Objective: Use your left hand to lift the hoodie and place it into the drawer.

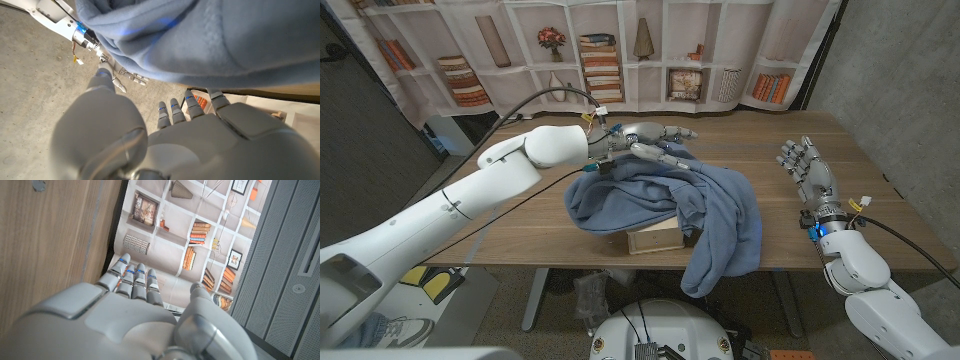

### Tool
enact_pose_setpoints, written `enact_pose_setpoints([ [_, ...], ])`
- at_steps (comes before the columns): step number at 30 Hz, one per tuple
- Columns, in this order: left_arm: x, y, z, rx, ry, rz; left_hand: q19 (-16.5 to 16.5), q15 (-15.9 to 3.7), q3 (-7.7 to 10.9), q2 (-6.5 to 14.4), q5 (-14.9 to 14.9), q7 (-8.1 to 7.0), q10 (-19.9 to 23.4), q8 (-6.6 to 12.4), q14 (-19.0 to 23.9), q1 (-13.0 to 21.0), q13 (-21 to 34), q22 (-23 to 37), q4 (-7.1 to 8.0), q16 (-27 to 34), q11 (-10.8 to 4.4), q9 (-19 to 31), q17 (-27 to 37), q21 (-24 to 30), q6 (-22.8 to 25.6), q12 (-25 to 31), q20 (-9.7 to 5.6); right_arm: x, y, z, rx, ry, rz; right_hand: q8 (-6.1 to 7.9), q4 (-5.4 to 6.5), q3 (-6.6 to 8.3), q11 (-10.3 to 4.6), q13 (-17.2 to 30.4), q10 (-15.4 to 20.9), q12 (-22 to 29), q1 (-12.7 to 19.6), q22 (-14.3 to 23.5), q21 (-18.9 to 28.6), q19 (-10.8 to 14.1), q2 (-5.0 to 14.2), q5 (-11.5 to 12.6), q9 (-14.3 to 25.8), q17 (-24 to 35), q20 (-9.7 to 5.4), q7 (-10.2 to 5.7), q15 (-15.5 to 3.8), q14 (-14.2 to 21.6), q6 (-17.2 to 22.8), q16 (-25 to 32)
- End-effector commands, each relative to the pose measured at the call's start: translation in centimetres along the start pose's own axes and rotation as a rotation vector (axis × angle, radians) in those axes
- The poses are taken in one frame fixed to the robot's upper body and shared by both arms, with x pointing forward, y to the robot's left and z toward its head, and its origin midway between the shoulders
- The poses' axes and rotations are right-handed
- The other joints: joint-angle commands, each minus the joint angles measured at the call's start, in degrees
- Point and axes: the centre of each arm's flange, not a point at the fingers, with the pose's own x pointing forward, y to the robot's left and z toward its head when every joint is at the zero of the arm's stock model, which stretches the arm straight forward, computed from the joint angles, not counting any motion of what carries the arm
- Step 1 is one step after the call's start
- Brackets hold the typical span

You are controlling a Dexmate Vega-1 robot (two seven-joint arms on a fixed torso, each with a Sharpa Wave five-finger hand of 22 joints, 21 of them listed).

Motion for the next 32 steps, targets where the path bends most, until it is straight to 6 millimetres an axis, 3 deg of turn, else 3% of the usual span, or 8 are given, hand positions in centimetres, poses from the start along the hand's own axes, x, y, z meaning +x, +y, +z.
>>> enact_pose_setpoints([
  [1,-1.6,0.6,0.6,-0.008,-0.026,0.054,0.2,0.37,-0.15,0.5,0.5,-0.17,0.3,0.23,0.0,0.0,-0.1,0.2,0.0,0.3,-0.17,-0.1,0.1,-0.1,0.6,0.3,0.14,-0.2,0.8,-0.1,0.001,0.009,0.012,0.15,-0.12,0.07,0.04,0.2,0.4,-0.1,-0.4,0.3,0.0,0.4,0.39,0.1,0.1,0.2,0.21,0.18,0.12,0.5,0.5,-0.1],
  [20,-3.5,0.9,2.0,-0.01,-0.052,0.115,0.5,0.26,-0.21,1.0,0.6,-0.27,0.5,0.38,0.0,0.1,-0.6,0.2,0.05,0.4,-0.32,-0.2,-0.1,-0.4,1.2,0.4,0.13,-0.1,1.2,-0.4,0.012,0.015,0.033,0.13,-0.15,0.05,0.05,0.2,0.4,-0.1,-0.4,0.3,-0.1,0.5,0.39,0.1,0.1,0.2,0.2,0.13,0.11,0.5,0.4,-0.2],
  [32,-3.3,0.9,1.0,-0.035,-0.06,0.106,0.6,0.08,-0.25,1.5,0.7,-0.11,1.0,0.42,0.3,0.1,-0.9,0.2,0.18,0.5,-0.35,-0.3,-0.2,-0.6,1.5,0.6,0.14,-0.3,1.6,-0.3,0.009,0.022,0.024,0.13,-0.17,0.04,0.1,0.2,0.4,-0.1,-0.4,0.3,-0.1,0.5,0.39,0.1,0.1,0.2,0.22,0.14,0.08,0.4,0.5,-0.2],
])
